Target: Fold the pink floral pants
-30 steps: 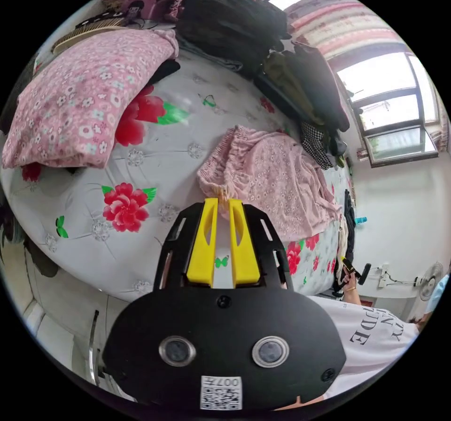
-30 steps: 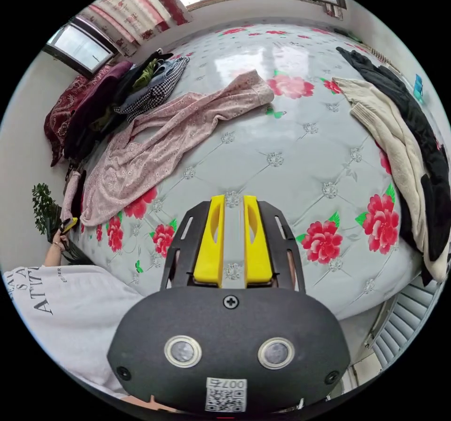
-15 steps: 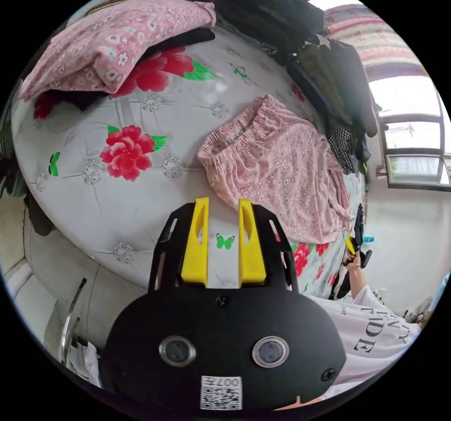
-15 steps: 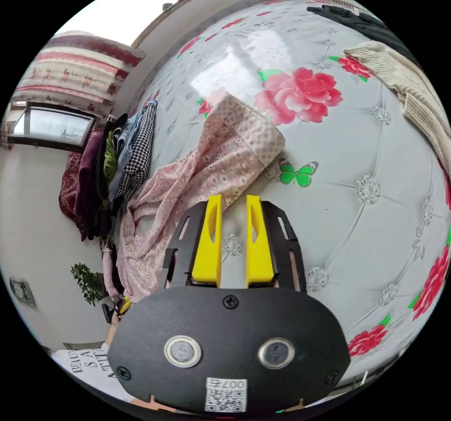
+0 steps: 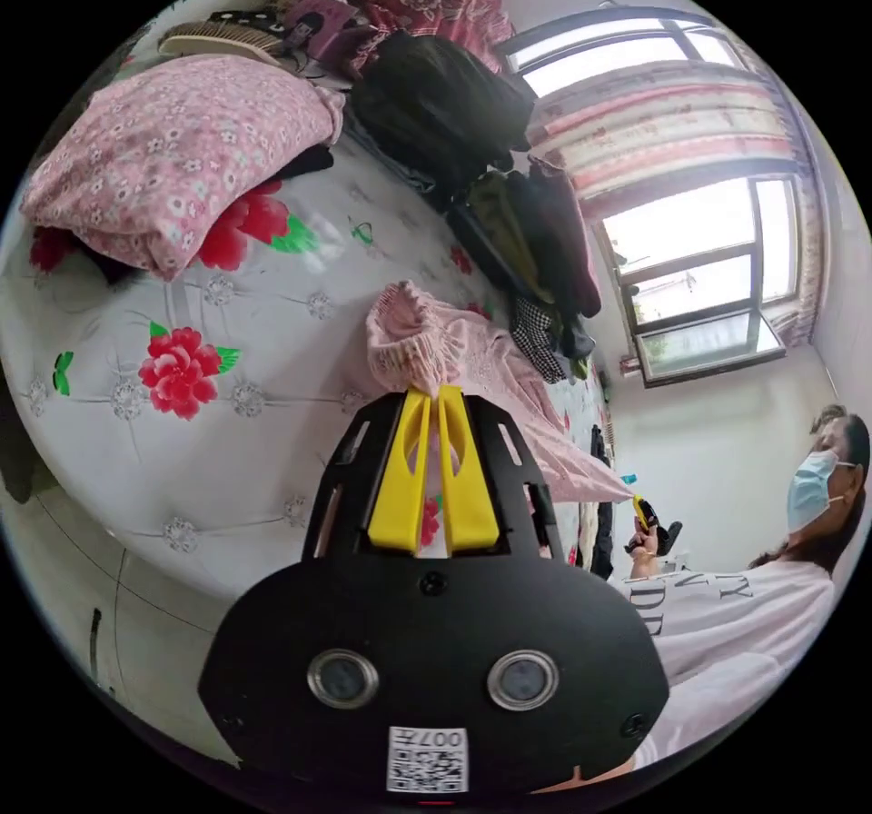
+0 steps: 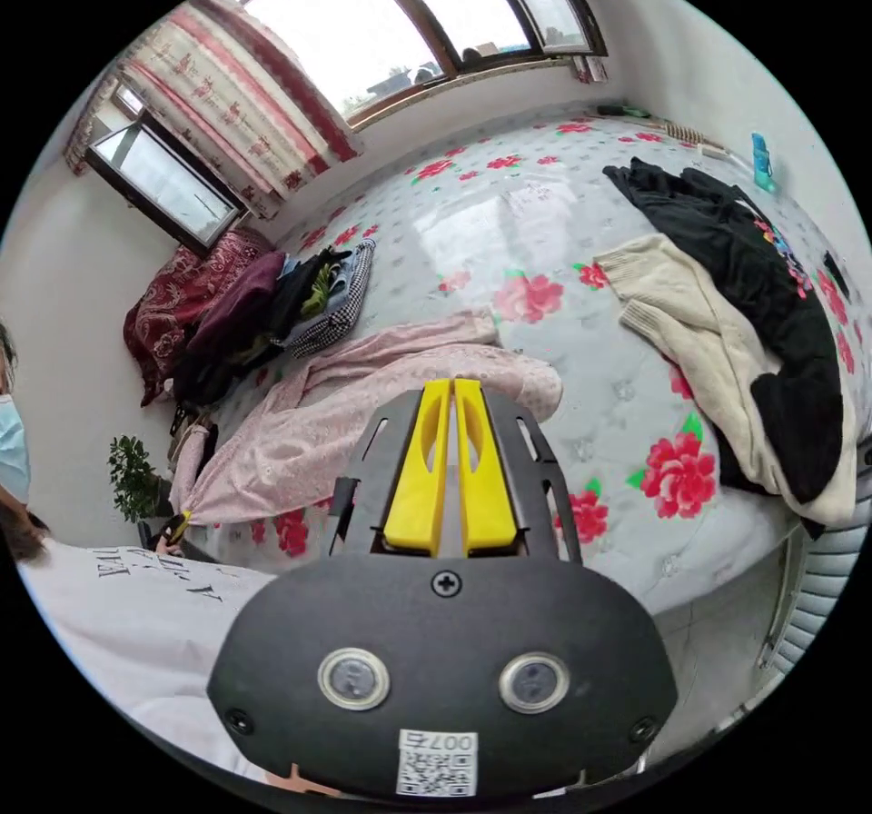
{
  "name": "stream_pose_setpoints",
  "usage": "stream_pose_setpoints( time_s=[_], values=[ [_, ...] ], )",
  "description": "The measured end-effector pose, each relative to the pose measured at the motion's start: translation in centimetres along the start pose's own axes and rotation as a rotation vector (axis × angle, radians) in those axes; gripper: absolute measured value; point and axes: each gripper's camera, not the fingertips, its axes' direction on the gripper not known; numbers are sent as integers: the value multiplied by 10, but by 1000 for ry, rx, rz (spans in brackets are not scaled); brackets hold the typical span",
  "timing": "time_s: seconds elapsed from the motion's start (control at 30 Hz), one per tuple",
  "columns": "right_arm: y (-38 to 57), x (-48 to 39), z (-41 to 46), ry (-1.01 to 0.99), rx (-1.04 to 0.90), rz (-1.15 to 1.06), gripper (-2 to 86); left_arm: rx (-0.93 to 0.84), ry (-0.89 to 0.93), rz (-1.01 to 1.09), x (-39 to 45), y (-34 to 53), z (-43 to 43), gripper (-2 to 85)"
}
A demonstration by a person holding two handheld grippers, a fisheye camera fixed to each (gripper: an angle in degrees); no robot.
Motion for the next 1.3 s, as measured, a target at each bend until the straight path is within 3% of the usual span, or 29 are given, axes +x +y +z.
stream_pose_setpoints(
  time_s=[0.1, 0.23, 0.53, 0.73, 0.8, 0.87, 0.97, 1.13, 1.23, 1.3],
  values=[
    [40, 23, 19, 157, -127, 57, 21, -139, -109, -64, -29, 28, 7, -9],
    [85, 55, 56, 146, -257, 152, 39, -158, -150, -172, -62, 52, 26, -9],
    [170, 138, 36, 82, -130, 456, 52, -45, -62, -186, -60, 46, 7, -9],
    [160, 125, 74, 2, -127, 246, 18, -43, -71, -186, -48, 28, 12, -9],
    [133, 113, 97, -147, -232, 180, 5, -26, 7, -206, -43, 4, 17, -9],
    [101, 101, 101, -164, -256, 128, 1, 11, 91, -203, -30, -23, 20, -10],
    [31, 78, 53, -268, -89, 36, -2, 60, 178, -103, 23, -82, 13, -10],
    [-35, 36, -71, -353, 212, -149, -3, 122, 133, 221, 130, -140, -38, -9],
    [-39, 30, -100, -276, 207, -155, -3, 114, 94, 288, 136, -137, -55, -9],
    [-33, 32, -74, -129, 33, -144, -3, -2, 3, 265, 109, -126, -39, -9]
  ],
)
